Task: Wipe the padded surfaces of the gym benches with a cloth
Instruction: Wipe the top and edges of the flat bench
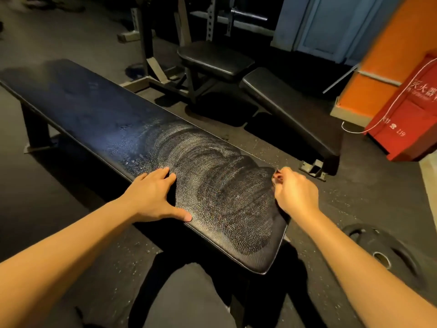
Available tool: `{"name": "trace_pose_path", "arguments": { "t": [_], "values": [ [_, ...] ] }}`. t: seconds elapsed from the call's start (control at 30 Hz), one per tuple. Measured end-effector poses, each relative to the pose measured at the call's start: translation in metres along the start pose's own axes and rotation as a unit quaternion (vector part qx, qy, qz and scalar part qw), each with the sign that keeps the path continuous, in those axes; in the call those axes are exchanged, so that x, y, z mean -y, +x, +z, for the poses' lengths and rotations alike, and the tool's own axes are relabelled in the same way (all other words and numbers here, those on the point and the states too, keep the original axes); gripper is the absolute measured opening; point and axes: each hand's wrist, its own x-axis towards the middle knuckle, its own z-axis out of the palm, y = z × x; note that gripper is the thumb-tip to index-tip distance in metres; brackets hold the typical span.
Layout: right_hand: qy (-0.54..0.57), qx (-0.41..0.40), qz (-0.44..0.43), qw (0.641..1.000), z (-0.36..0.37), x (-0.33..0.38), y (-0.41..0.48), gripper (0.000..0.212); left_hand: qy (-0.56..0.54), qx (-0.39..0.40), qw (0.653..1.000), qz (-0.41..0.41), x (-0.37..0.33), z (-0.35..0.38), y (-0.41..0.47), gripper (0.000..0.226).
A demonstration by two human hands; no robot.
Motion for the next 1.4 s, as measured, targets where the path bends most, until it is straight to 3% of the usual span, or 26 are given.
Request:
{"name": "trace_pose_path", "arguments": {
  "t": [0.07, 0.13, 0.23, 0.37, 0.43, 0.53, 0.63, 0.67, 0.73, 0.8, 0.87, 0.97, 1.0, 1.07, 1.17, 1.23, 1.3, 1.4],
  "values": [
    [0.05, -0.018, -0.02, 0.998, 0.005, 0.028, -0.006, 0.014, -0.001, 0.006, 1.0, 0.0, 0.0, 0.001, 0.0, 0.168],
    [0.114, 0.041, -0.107, 0.987, 0.011, 0.068, -0.048, 0.016, -0.001, 0.004, 1.0, -0.001, 0.001, 0.003, 0.0, 0.165],
    [0.09, 0.068, -0.218, 0.969, 0.017, 0.078, -0.075, 0.028, 0.005, 0.006, 1.0, -0.001, 0.001, 0.002, -0.001, 0.159],
    [0.004, -0.001, -0.063, 0.998, 0.016, 0.047, 0.009, 0.022, 0.004, 0.012, 1.0, -0.005, -0.001, -0.002, -0.002, 0.158],
    [0.039, -0.033, -0.043, 0.998, 0.011, 0.054, 0.008, 0.027, 0.003, 0.019, 1.0, -0.007, -0.002, -0.004, -0.002, 0.157],
    [0.113, -0.009, -0.154, 0.982, 0.002, 0.092, -0.066, 0.05, 0.015, 0.011, 1.0, -0.008, 0.0, -0.002, -0.002, 0.159],
    [0.076, -0.015, -0.285, 0.955, 0.01, 0.082, -0.096, 0.028, 0.012, 0.003, 1.0, -0.009, 0.0, 0.001, -0.001, 0.158],
    [0.051, -0.032, -0.285, 0.957, 0.012, 0.07, -0.075, 0.017, 0.005, 0.002, 1.0, -0.011, -0.001, 0.002, -0.002, 0.158],
    [0.003, -0.042, -0.196, 0.98, 0.013, 0.04, -0.022, 0.008, -0.007, 0.004, 1.0, -0.013, 0.0, 0.002, -0.002, 0.159],
    [-0.05, -0.065, -0.072, 0.994, 0.011, 0.003, 0.027, 0.016, -0.011, 0.01, 1.0, -0.018, -0.001, 0.001, -0.002, 0.16],
    [-0.054, -0.072, -0.003, 0.996, 0.01, -0.018, 0.044, 0.024, -0.01, 0.011, 1.0, -0.02, -0.003, -0.001, -0.002, 0.161],
    [0.002, -0.087, -0.013, 0.996, 0.006, 0.009, 0.007, 0.013, -0.007, 0.019, 1.0, -0.021, -0.007, -0.005, -0.002, 0.161],
    [0.041, -0.079, -0.049, 0.995, 0.001, 0.024, -0.015, 0.004, -0.008, 0.017, 1.0, -0.021, -0.008, -0.005, -0.003, 0.161],
    [0.104, -0.016, -0.162, 0.981, 0.002, 0.042, -0.066, 0.012, -0.015, 0.018, 1.0, -0.019, -0.008, -0.005, -0.003, 0.162],
    [0.11, 0.018, -0.27, 0.956, 0.002, 0.038, -0.081, 0.011, -0.024, 0.014, 0.999, -0.015, -0.006, -0.003, -0.003, 0.16],
    [0.081, -0.017, -0.197, 0.977, 0.002, 0.027, -0.038, 0.004, -0.019, 0.014, 1.0, -0.012, -0.007, -0.003, -0.004, 0.159],
    [0.051, -0.044, -0.096, 0.993, 0.01, 0.013, 0.014, 0.014, -0.016, 0.016, 1.0, -0.015, -0.008, -0.003, -0.004, 0.159],
    [0.059, -0.055, -0.04, 0.996, 0.019, 0.021, 0.044, 0.026, -0.024, 0.019, 0.999, -0.019, -0.007, -0.003, -0.004, 0.16]
  ]
}}
